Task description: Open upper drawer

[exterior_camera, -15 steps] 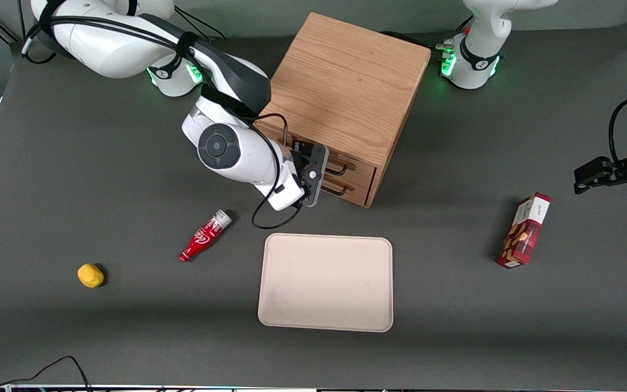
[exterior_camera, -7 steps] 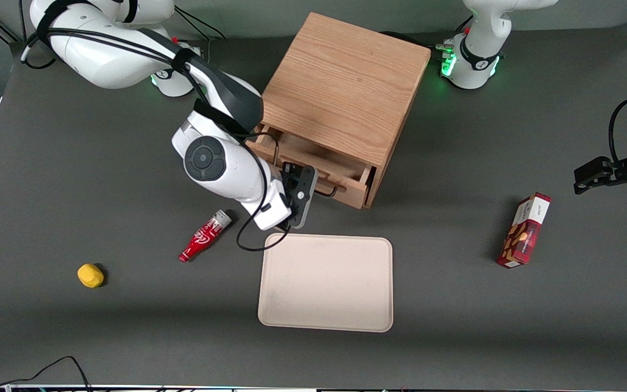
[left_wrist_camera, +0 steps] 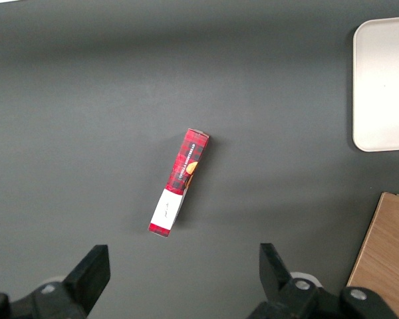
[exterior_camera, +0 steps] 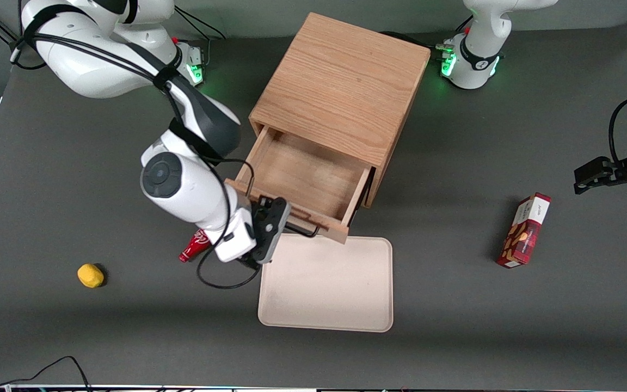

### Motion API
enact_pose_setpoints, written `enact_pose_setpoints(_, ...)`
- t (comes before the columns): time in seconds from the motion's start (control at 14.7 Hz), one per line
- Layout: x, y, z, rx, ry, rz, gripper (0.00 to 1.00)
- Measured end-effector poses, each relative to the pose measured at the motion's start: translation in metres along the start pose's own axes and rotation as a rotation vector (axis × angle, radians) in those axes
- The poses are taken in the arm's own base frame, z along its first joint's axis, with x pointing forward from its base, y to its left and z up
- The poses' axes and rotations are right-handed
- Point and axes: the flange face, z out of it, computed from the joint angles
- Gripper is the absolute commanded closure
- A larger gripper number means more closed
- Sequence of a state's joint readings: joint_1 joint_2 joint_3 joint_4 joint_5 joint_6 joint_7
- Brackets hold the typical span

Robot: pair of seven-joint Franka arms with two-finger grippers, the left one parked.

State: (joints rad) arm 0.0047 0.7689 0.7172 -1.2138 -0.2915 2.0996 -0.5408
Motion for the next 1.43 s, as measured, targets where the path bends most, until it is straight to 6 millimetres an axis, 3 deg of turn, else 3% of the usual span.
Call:
enact_pose_setpoints(0.2,-0.014,0.032,-0.007,-0.072,0.045,0.032,0.0)
enact_pose_setpoints(0.41,-0.023,0.05,-0.012,-0.1,0.058,0.056,0.0)
enact_pose_setpoints(0.61,-0.03,0.07,-0.039,-0.121,0.099,0.1,0.0)
enact_pose_setpoints(0.75,-0.043,0.086,-0.079,-0.129,0.119,0.157,0.0)
enact_pose_setpoints(0.89,-0.06,0.089,-0.139,-0.164,0.062,0.279,0.0)
enact_pose_setpoints(1.16,-0.103,0.059,-0.252,-0.338,-0.081,0.569,0.0)
enact_pose_setpoints(1.3,-0.142,0.049,-0.288,-0.425,-0.12,0.701,0.0)
enact_pose_setpoints(1.43,-0.191,0.042,-0.31,-0.473,-0.15,0.813,0.0)
